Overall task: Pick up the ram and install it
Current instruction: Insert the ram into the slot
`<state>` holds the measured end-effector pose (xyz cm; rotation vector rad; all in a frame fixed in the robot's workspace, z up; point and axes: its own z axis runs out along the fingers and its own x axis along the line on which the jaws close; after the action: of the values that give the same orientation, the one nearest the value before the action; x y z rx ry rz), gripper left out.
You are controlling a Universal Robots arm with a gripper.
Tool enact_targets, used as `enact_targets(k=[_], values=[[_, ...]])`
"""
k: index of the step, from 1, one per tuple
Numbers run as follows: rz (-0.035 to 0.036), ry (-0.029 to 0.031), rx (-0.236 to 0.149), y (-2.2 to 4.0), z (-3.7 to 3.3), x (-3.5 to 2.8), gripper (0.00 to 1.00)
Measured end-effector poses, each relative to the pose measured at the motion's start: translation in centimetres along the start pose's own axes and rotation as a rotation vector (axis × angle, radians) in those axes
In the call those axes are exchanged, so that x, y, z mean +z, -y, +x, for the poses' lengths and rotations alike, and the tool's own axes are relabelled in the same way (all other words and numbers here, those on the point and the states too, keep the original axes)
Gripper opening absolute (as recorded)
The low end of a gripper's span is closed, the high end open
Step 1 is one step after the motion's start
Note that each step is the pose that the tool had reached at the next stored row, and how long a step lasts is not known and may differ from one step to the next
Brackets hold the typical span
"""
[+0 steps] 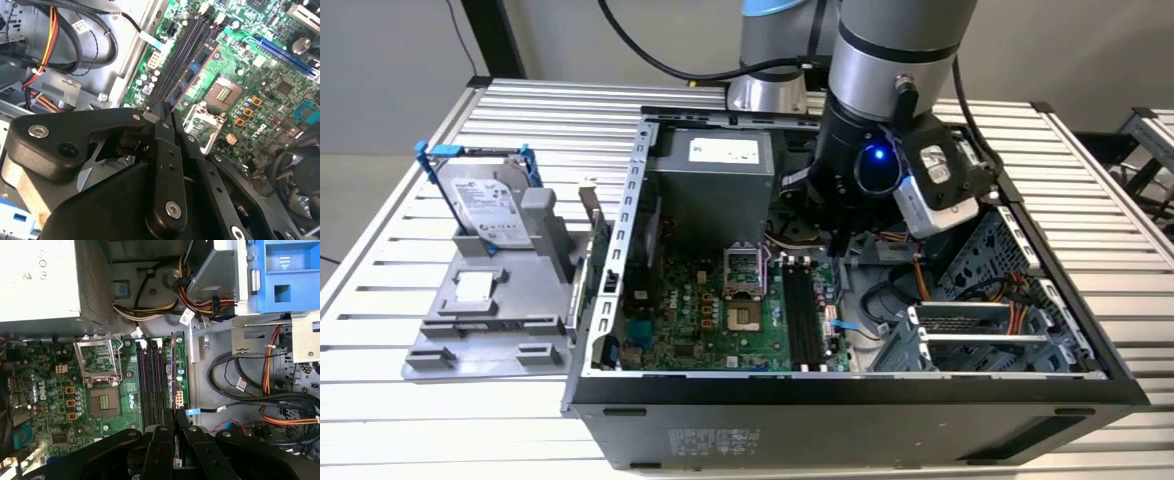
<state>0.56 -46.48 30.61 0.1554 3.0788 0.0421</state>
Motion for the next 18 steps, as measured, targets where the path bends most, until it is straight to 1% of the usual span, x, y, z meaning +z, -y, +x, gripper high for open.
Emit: enact_targets(k=[4,12,18], values=[[-0.0001,-0.0001,0.000,0.00,-0.01,0.07,0.00],[0.0003,-0.0001,0.000,0.10,0.06,1.48,0.00],[0.0004,-0.0022,-0.003,0.31,0.09,2.44,0.00]])
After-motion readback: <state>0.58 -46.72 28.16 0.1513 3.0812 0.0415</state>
